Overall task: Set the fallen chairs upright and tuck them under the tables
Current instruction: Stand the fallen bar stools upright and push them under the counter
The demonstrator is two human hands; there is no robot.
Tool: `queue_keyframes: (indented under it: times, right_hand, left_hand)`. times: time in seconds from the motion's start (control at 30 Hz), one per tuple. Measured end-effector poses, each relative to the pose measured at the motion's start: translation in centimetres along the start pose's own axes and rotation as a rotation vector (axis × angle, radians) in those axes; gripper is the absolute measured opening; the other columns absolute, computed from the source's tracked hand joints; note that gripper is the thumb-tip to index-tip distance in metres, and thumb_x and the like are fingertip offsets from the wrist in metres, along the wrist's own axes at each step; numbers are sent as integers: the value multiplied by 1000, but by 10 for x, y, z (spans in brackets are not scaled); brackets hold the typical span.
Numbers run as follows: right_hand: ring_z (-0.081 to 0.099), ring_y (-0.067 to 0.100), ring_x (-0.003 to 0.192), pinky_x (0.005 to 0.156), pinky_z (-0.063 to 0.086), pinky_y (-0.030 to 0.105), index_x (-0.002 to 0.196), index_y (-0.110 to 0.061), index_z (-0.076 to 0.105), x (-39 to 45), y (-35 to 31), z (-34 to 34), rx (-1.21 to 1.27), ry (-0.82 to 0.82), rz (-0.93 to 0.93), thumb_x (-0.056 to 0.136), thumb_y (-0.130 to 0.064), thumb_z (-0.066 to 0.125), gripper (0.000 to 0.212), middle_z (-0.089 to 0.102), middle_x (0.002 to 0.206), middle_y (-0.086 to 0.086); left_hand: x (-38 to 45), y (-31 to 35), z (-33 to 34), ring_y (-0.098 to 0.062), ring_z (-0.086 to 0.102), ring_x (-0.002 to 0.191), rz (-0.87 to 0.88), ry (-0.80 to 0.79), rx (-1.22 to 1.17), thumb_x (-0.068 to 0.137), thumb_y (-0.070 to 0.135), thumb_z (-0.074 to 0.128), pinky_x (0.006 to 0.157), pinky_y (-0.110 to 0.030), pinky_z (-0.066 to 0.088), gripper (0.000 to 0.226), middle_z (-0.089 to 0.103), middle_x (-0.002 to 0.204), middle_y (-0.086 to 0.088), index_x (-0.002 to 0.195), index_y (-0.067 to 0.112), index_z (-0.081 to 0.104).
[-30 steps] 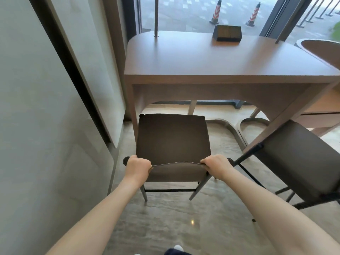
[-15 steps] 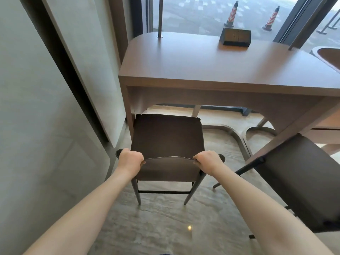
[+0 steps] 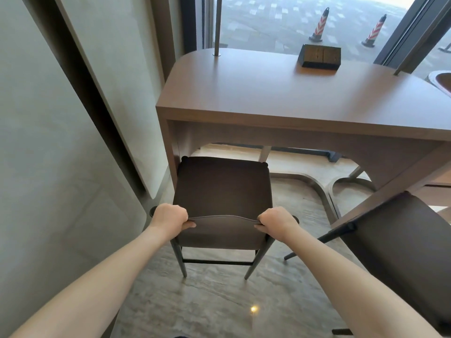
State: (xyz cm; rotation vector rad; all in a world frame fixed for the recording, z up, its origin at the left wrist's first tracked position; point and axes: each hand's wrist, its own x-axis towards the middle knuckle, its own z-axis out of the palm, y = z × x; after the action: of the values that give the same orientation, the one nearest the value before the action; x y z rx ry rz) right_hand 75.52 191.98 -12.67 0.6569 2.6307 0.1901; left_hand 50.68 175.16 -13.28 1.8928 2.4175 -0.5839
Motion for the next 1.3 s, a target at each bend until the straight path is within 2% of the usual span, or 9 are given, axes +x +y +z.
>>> queue_keyframes:
  times: [0.27,0.53,0.67,0.77,0.87,0.93,1.0,1.13,1.3]
  right_hand:
    - [65,25,79,64,44,31,83,-17,58,1,2,1,59,29,42,100,-39,41,33,65,81,3]
    - [62,21,73,64,53,30,82,-18,68,5,-5,-4,304,16,235,88,-39,54,26,62,73,-2]
    - [61,20,79,61,46,26,88,-21,69,2,-13,-10,399,-79,243,79,-48,59,30,63,77,-4]
    - [62,11,101,85,52,30,119,-30,64,-3,-20,-30,858,-87,161,76,-54,69,49,66,108,-10]
    - [59,17,117,103,45,34,130,-25,56,-5,-39,-61,1702,23,203,92,-45,58,43,62,127,-2]
    - [54,22,124,107,40,39,135,-23,52,-6,-50,-77,1996,171,243,99,-48,38,46,55,137,3]
    - [51,24,127,110,37,42,139,-22,47,-13,-60,-88,2123,380,287,101,-50,27,52,51,142,3]
    - [56,24,120,105,42,42,137,-24,47,-32,-80,-108,2224,740,357,102,-45,27,45,56,135,3]
    - [58,24,117,105,43,44,132,-25,53,-47,-104,-119,2165,812,487,99,-52,35,46,58,134,2]
  left_hand:
    - [5,0,-10,-9,51,61,18,-10,-60,91,65,36,57,-19,38,54,55,71,9,90,22,68]
    - [-2,7,-18,-12,61,62,-57,-47,-269,87,76,15,59,-27,48,75,63,66,4,66,18,58]
    - [-16,14,-22,-16,61,85,-120,-72,-731,96,63,13,70,-30,42,65,62,81,7,76,20,58]
    - [-18,17,-27,-13,57,110,-169,-80,-1249,98,59,18,99,-37,39,62,65,113,9,114,24,66]
    - [-18,18,-43,-18,59,110,-172,-47,-1567,98,55,23,111,-42,32,58,66,117,0,124,19,60]
    - [-18,18,-57,-17,59,111,-139,22,-1650,93,63,29,110,-40,36,60,65,119,3,124,21,58]
    - [-20,16,-74,-14,60,111,-75,129,-1699,88,68,35,107,-34,39,60,64,118,7,122,24,58]
    - [-25,4,-108,-12,62,110,64,274,-1797,84,60,32,99,-23,43,62,66,120,5,123,21,59]
    - [-31,-10,-107,-18,62,109,101,163,-1772,80,64,32,103,-33,45,66,65,120,0,120,20,59]
